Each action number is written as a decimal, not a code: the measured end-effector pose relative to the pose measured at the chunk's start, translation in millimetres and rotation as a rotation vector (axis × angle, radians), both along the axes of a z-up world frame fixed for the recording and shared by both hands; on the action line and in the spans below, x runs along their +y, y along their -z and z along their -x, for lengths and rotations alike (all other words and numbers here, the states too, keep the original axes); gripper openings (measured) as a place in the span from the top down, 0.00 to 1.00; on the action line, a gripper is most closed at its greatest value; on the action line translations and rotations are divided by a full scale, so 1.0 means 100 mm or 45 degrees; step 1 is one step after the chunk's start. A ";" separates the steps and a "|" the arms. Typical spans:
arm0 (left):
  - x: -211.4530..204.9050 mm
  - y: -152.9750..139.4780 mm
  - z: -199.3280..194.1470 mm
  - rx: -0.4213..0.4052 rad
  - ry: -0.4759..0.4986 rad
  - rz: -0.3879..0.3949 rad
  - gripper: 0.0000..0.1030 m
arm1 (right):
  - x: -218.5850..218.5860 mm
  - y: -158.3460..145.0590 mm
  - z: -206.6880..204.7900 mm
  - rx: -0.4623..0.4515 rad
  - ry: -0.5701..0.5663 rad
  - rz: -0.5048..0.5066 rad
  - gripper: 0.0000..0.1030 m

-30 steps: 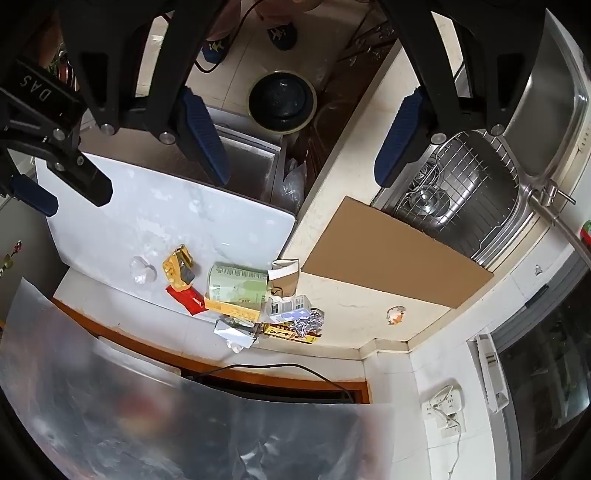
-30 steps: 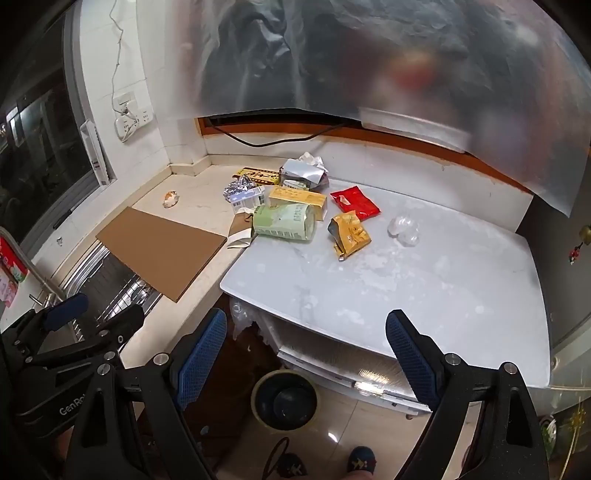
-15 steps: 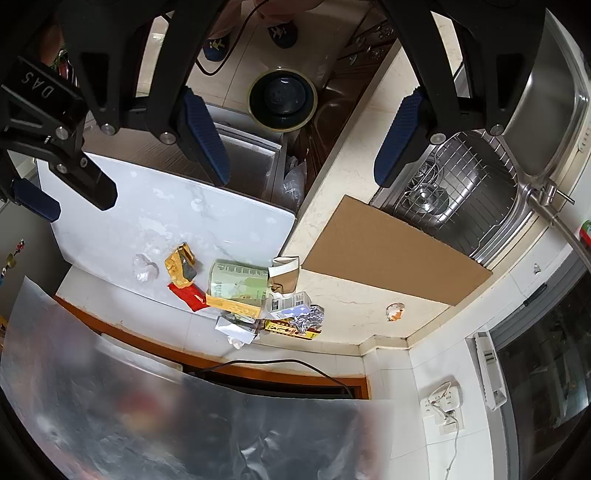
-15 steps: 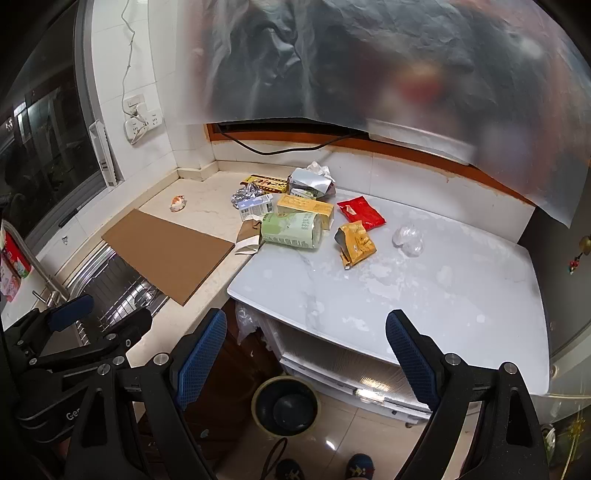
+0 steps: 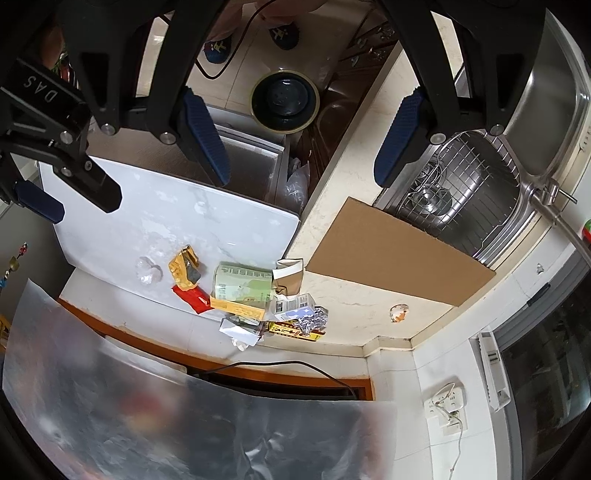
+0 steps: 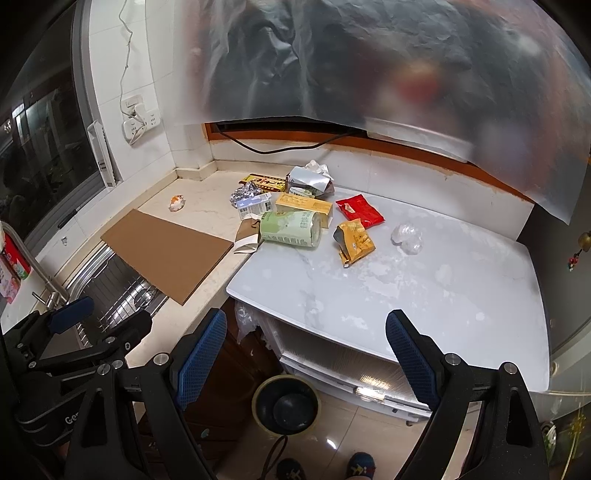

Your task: Collect trash

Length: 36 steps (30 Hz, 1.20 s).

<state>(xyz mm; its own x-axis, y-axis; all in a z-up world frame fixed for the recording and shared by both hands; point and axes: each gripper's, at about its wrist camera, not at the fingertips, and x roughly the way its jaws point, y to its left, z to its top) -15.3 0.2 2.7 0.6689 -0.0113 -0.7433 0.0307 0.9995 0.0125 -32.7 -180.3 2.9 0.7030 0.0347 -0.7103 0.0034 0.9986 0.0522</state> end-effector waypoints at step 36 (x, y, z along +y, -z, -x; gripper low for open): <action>0.18 0.00 -0.07 0.014 0.028 0.028 0.24 | 0.15 0.05 0.00 0.020 -0.016 0.020 0.13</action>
<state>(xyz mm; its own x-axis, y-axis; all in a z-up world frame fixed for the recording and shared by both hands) -8.5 18.1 2.4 0.6600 -0.0424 -0.7501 0.0528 0.9986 -0.0100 -32.7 -164.8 -2.2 0.6911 0.0321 -0.7220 -0.0084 0.9993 0.0364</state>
